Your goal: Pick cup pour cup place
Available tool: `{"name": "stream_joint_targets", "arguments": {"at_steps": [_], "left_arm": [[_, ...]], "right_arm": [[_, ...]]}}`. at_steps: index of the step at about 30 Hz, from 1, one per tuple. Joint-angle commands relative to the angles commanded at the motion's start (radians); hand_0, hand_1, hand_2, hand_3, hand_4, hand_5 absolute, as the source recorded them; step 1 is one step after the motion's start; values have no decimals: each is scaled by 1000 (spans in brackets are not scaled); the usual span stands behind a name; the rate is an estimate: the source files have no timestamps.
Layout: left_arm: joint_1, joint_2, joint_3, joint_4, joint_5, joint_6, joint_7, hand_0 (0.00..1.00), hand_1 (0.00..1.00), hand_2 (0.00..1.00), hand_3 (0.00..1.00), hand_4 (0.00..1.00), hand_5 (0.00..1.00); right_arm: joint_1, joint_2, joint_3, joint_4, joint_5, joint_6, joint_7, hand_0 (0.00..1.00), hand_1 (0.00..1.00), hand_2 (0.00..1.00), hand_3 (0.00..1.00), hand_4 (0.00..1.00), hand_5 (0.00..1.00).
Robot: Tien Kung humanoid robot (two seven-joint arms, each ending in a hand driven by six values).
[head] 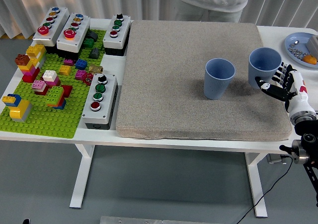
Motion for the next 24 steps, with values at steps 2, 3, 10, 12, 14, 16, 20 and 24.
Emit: {"name": "stream_joint_targets", "arguments": {"at_steps": [2, 3, 10, 12, 14, 16, 20, 24], "left_arm": [[-1, 1, 0, 0, -1, 0, 0, 696, 675, 736, 674, 475, 976], [-3, 1, 0, 0, 0, 0, -1, 697, 675, 736, 673, 475, 976], [-6, 2, -2, 0, 1, 0, -1, 697, 675, 736, 673, 475, 976], [-6, 2, -3, 0, 1, 0, 0, 697, 675, 736, 673, 475, 976], [-5, 2, -4, 0, 2, 0, 0, 697, 675, 736, 673, 475, 976], [-6, 2, -6, 0, 3, 1, 0, 696, 675, 735, 673, 476, 975], [-7, 2, -6, 0, 4, 0, 0, 697, 675, 735, 673, 476, 975], [-7, 3, -6, 0, 4, 0, 1, 697, 675, 735, 673, 476, 975]], "right_arm": [[7, 2, -3, -2, 0, 0, -1, 840, 703, 617, 686, 758, 225], [13, 2, -4, -2, -2, 0, -1, 840, 703, 618, 686, 758, 225], [24, 3, -2, -2, -23, -6, -3, 839, 703, 619, 686, 758, 225], [26, 3, -2, 0, -27, -7, -3, 839, 703, 619, 686, 758, 225], [27, 4, -4, 3, -43, -12, -4, 839, 703, 619, 686, 758, 225], [27, 4, -8, 9, -61, -17, -5, 840, 703, 622, 686, 758, 225], [28, 5, -13, 18, -94, -25, -9, 840, 704, 623, 686, 757, 226], [28, 6, -18, 27, -107, -29, -12, 840, 704, 623, 686, 757, 226]]}}
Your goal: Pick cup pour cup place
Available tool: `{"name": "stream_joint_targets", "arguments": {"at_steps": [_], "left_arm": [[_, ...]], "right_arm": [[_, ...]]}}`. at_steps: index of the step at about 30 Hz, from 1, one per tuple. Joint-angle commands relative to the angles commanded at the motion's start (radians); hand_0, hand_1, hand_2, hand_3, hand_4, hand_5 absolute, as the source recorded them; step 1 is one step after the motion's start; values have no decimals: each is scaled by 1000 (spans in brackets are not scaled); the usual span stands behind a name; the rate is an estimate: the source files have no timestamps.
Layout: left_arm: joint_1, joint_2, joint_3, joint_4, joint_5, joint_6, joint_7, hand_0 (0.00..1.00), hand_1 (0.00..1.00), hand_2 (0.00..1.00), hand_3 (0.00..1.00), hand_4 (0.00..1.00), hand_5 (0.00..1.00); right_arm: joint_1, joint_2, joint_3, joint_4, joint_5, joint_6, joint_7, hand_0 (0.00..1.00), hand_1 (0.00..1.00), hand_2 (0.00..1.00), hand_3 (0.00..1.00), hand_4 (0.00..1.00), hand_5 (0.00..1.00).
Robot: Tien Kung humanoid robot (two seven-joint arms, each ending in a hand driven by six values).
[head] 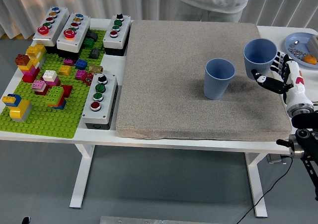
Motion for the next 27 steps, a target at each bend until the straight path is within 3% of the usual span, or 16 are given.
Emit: {"name": "stream_joint_targets", "arguments": {"at_steps": [27], "left_arm": [[6, 4, 2, 0, 1, 1, 1, 697, 673, 736, 674, 476, 973]], "right_arm": [[17, 11, -51, 1, -137, -30, -13, 842, 705, 622, 689, 755, 232]]}}
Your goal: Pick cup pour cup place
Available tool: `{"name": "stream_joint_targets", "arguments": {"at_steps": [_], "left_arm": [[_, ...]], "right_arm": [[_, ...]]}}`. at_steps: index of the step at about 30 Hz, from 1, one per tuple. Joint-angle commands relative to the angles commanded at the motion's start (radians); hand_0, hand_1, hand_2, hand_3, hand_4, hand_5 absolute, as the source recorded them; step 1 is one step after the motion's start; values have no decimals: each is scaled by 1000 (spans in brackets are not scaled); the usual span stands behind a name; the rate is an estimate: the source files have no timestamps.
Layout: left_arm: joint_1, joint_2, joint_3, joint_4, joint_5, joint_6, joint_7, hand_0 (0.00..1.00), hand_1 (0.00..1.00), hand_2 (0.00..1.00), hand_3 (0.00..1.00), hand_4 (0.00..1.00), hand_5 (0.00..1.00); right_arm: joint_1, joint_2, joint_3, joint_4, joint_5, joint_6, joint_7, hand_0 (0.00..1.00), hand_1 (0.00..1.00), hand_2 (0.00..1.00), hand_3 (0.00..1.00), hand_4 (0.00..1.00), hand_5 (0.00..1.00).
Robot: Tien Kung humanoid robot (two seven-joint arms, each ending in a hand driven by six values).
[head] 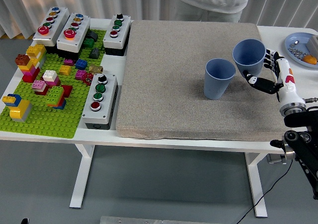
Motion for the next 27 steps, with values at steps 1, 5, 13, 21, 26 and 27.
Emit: {"name": "stream_joint_targets", "arguments": {"at_steps": [1, 5, 13, 21, 26, 27], "left_arm": [[0, 0, 0, 0, 0, 0, 0, 697, 673, 736, 674, 476, 973], [1, 1, 1, 0, -1, 0, 0, 697, 673, 736, 674, 476, 973], [0, 1, 0, 0, -1, 0, 0, 699, 673, 736, 674, 476, 973], [-4, 1, -2, 0, 1, 0, 0, 699, 672, 736, 674, 477, 972], [-4, 1, -3, 0, 1, 0, 1, 699, 672, 736, 674, 478, 972], [-4, 1, -3, 0, 1, 0, 1, 699, 672, 736, 674, 478, 972]], "right_arm": [[0, 0, 0, 1, -11, -2, -1, 842, 705, 622, 689, 755, 232], [1, -1, -3, 4, -52, -10, -6, 842, 705, 622, 689, 755, 232], [4, 0, -8, 16, -116, -20, -17, 843, 704, 622, 688, 754, 233], [10, -1, -8, 25, -194, -32, -24, 843, 704, 621, 688, 753, 233], [13, 0, -13, 31, -225, -34, -30, 844, 704, 619, 688, 753, 236], [13, 0, -14, 32, -232, -35, -32, 844, 704, 619, 688, 753, 236]]}}
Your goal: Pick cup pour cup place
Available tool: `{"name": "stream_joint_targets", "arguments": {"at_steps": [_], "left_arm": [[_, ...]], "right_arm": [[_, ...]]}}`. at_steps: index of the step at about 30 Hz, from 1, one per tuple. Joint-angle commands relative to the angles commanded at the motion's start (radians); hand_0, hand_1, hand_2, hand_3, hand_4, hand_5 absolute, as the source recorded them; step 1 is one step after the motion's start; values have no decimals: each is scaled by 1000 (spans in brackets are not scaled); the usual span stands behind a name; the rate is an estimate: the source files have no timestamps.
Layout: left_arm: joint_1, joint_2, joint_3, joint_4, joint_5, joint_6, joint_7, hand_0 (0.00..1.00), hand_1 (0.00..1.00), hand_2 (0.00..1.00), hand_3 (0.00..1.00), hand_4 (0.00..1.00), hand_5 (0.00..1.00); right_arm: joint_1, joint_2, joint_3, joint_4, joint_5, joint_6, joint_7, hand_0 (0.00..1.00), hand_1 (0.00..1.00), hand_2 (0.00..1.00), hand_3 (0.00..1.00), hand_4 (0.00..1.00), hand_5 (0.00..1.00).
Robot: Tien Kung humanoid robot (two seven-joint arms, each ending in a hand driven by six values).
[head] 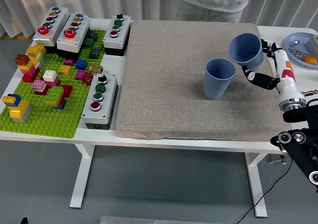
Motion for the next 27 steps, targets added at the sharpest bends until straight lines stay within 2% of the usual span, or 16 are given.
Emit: {"name": "stream_joint_targets", "arguments": {"at_steps": [13, 27], "left_arm": [[-1, 0, -1, 0, 1, 1, 1, 699, 672, 736, 674, 479, 971], [2, 0, 2, 0, -1, 1, 2, 699, 671, 736, 674, 479, 970]], "right_arm": [[0, -2, -4, 13, -51, -6, -10, 844, 704, 618, 688, 751, 234], [-4, -7, -15, 25, -170, -17, -27, 846, 701, 616, 687, 749, 236]]}}
